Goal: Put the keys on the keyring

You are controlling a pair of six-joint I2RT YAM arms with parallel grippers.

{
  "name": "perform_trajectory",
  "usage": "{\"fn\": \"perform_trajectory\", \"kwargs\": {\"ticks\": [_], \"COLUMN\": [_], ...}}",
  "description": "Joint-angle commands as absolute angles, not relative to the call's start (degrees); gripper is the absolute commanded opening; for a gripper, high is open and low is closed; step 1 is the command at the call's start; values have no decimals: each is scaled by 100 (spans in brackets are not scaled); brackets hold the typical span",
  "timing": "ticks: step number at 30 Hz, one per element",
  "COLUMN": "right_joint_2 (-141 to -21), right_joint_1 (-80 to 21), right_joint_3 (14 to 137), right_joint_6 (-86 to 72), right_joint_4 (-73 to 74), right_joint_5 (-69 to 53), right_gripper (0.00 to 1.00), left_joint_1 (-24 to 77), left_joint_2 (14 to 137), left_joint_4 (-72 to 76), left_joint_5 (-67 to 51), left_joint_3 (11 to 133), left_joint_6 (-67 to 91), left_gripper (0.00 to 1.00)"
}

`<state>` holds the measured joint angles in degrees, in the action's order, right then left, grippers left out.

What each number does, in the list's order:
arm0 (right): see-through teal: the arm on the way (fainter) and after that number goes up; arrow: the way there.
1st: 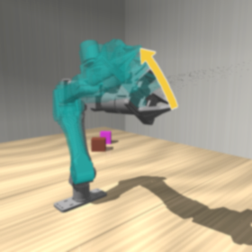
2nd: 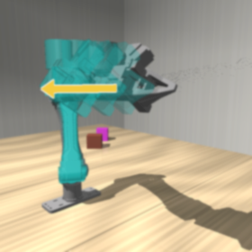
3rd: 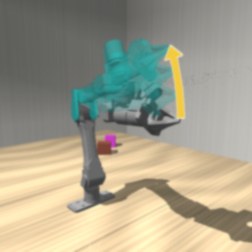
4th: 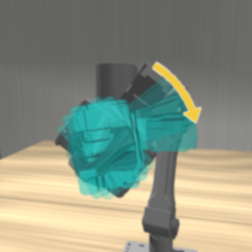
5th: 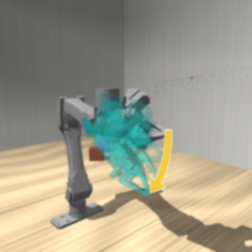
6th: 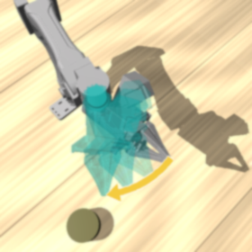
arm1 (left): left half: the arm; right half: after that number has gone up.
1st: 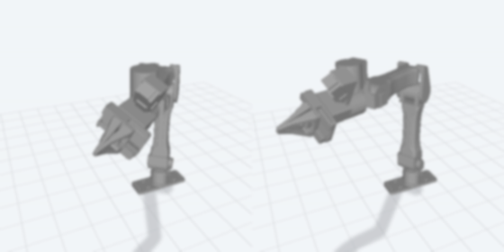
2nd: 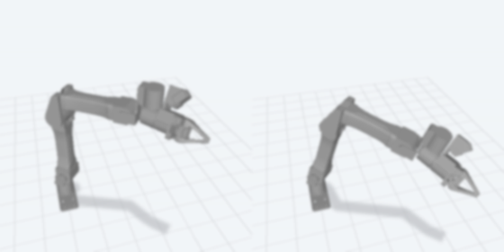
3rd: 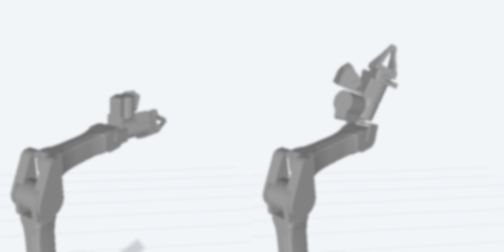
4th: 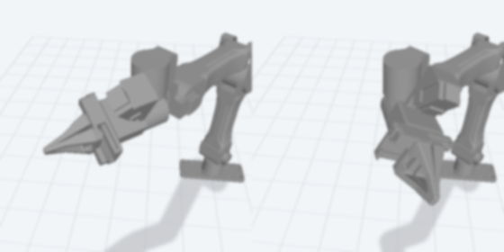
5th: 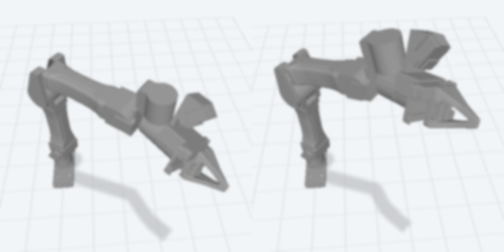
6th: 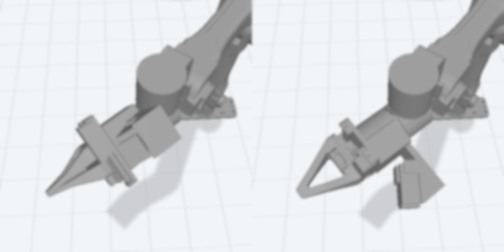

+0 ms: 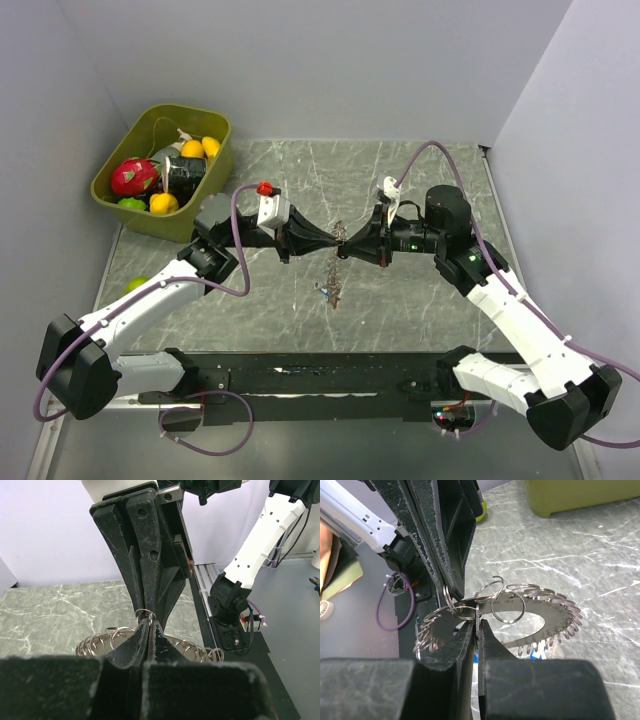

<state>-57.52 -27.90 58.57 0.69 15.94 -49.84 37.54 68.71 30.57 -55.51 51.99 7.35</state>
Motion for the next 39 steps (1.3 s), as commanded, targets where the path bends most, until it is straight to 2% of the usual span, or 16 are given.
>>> {"fn": "perform_trajectory", "kwargs": {"ticks": [1,16,22,25,26,28,29,32,35,39], "right_joint_2": [-5739,-5739,-5669,-5564,-5476,-5371,-5266,-5107,-4931,-4852], "right_joint_1": [-2839,-3058,-3076,-3076,-3067,-3076,-3067,-3067,-3050,-2927], "right_joint_3": [5907,5608,5625,5625,5599,5564,5537,5563,5563,5616], "right_joint_6": [158,369,396,360,343,299,281,272,194,-359], "right_joint_4": [1547,1723,1714,1661,1644,1538,1512,1503,1433,1178], "right_joint_5": [-4975,-4817,-4694,-4614,-4588,-4509,-4465,-4333,-4254,-4210], "right_gripper": [3,0,6,18,32,42,52,63,68,69], "left_joint_1": [3753,3735,3735,3735,3735,3735,3735,3727,3727,3727], "left_joint_2": [6715,6689,6645,6609,6601,6574,6566,6530,6486,6434], "left_joint_4": [3375,3586,3525,3411,3367,3288,3226,3077,2901,2664], "left_joint_5": [-5397,-5168,-5186,-5203,-5212,-5221,-5247,-5299,-5352,-5475], "left_joint_3": [5414,5353,5318,5300,5309,5300,5291,5282,5291,5326], "left_joint_6": [809,967,923,844,809,730,703,607,466,256], "left_gripper": [1,1,1,1,1,1,1,1,1,1]}}
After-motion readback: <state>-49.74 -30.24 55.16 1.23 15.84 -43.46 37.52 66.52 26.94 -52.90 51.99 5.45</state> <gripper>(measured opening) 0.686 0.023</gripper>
